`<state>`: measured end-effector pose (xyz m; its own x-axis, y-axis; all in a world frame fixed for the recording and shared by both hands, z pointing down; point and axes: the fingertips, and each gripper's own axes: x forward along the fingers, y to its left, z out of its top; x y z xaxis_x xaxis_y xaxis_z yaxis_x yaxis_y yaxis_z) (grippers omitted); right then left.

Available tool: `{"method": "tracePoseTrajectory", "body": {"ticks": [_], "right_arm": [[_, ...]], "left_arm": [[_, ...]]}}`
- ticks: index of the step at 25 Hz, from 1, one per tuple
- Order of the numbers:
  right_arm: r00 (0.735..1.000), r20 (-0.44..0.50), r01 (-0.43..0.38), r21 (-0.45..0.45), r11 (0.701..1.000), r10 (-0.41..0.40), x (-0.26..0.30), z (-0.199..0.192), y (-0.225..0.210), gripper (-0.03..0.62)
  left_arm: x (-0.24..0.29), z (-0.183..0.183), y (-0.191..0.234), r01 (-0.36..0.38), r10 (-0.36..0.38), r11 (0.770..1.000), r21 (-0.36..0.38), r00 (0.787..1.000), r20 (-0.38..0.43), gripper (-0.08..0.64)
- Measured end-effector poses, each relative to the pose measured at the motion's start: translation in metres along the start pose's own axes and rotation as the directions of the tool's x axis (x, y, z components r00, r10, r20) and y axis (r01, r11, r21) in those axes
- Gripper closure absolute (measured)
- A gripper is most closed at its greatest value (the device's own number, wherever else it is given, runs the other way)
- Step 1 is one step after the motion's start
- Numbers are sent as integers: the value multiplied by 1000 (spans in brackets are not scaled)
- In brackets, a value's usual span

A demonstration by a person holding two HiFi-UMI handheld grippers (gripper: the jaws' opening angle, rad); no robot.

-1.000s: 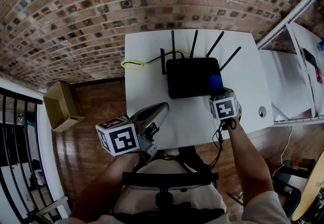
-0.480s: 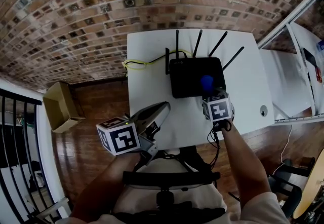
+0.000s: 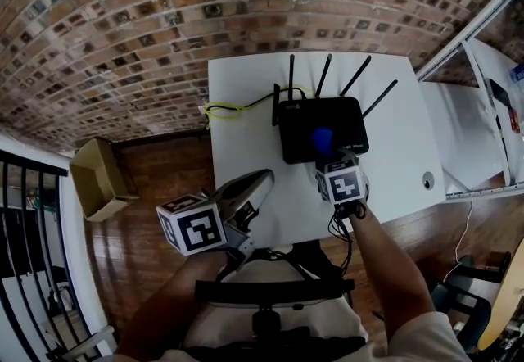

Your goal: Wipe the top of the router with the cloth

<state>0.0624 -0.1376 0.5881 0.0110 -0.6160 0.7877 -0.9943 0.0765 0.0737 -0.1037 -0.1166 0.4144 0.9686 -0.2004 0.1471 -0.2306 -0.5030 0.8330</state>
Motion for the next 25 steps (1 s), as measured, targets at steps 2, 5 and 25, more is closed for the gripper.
{"method": "tracePoseTrajectory", "body": {"ticks": [2, 5, 25], "right_arm": [[1000, -4, 2, 5, 1000, -2, 1, 0, 5, 489], [1000, -3, 1, 9, 1000, -1, 2, 1, 13, 489], [995, 55, -82, -49, 995, 84, 7, 37, 101, 489]], "left_arm": [[-3, 2, 2, -2, 2, 1000, 3, 1000, -2, 543], [-8, 4, 2, -5, 5, 1000, 3, 1000, 1, 542], [-50, 10, 15, -19, 19, 1000, 8, 999, 49, 543]]}}
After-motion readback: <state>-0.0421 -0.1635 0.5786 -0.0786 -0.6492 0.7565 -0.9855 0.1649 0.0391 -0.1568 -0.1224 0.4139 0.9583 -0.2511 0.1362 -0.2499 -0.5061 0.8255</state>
